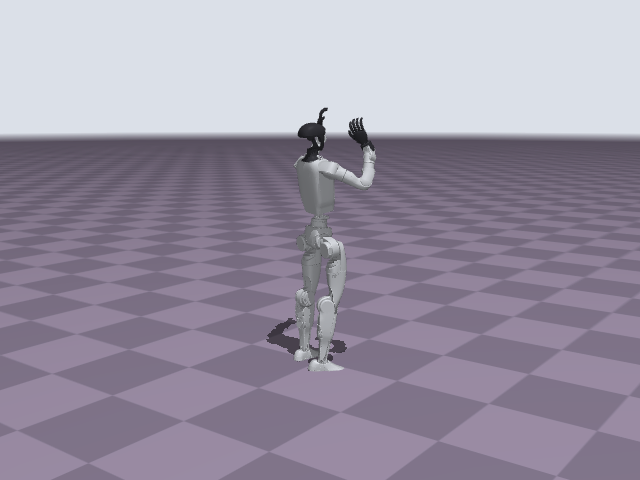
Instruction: Upper body actions
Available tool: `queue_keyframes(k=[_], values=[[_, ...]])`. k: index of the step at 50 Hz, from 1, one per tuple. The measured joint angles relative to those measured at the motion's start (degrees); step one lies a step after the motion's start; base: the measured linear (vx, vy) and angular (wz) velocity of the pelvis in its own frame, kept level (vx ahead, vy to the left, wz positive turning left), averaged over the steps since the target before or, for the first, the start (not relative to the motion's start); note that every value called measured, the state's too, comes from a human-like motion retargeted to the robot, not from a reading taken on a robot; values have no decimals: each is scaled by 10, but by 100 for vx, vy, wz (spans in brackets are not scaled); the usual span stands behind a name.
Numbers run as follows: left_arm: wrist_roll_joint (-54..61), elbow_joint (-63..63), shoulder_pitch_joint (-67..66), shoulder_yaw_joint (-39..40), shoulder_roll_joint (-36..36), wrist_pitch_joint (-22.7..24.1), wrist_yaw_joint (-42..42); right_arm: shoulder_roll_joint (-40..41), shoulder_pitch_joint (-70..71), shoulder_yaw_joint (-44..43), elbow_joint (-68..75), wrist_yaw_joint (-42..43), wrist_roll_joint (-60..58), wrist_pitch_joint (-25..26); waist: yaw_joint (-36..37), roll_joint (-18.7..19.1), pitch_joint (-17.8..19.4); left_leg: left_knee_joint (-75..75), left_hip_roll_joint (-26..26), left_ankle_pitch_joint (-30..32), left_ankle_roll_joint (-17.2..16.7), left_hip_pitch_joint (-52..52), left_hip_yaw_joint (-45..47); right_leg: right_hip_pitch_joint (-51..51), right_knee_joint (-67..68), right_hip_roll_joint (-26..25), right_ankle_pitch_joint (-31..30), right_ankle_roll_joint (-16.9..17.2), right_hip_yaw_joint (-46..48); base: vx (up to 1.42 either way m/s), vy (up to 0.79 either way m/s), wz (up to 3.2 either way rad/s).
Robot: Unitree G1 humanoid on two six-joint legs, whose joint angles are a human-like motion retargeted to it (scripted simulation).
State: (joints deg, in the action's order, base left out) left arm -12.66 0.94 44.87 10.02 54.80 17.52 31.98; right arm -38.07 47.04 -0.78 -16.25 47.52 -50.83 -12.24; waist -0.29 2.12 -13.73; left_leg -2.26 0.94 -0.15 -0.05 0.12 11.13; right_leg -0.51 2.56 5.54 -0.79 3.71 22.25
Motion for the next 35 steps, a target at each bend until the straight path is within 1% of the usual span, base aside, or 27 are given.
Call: queue_keyframes(k=[5,15,20,25,30,35], values=[[53,31,-24,34,-10,-11,-1,19,-17,-34,27,-2,29,2,-2,-1,-1,0,0,0,0,0,0,0,0,0,0,0,0,0,0,0],[146,94,-112,141,-20,-22,-12,50,-89,-145,87,-6,90,9,-9,-2,6,0,2,0,0,0,0,-1,-1,0,1,-1,0,0,0,0],[179,102,-160,177,-35,-24,-25,64,-144,-195,108,-20,148,-26,-11,-5,16,-1,3,2,1,-1,-4,-2,-2,0,1,-1,3,-3,-5,5],[184,94,-239,213,-52,-24,-44,78,-217,-221,126,-55,196,-69,-14,-6,24,-2,3,4,0,-4,-4,1,-2,1,0,-1,3,-5,-6,0],[188,75,-343,271,-107,-24,-74,110,-318,-244,143,-91,161,-95,-19,-8,39,-2,3,4,0,-5,-1,3,-2,1,-2,-3,1,-8,-7,-4],[201,87,-433,298,-208,-45,-130,177,-395,-249,237,-114,117,-96,-24,-10,52,-3,2,6,-1,-4,-2,3,-3,1,-3,-3,2,-8,-9,1]])
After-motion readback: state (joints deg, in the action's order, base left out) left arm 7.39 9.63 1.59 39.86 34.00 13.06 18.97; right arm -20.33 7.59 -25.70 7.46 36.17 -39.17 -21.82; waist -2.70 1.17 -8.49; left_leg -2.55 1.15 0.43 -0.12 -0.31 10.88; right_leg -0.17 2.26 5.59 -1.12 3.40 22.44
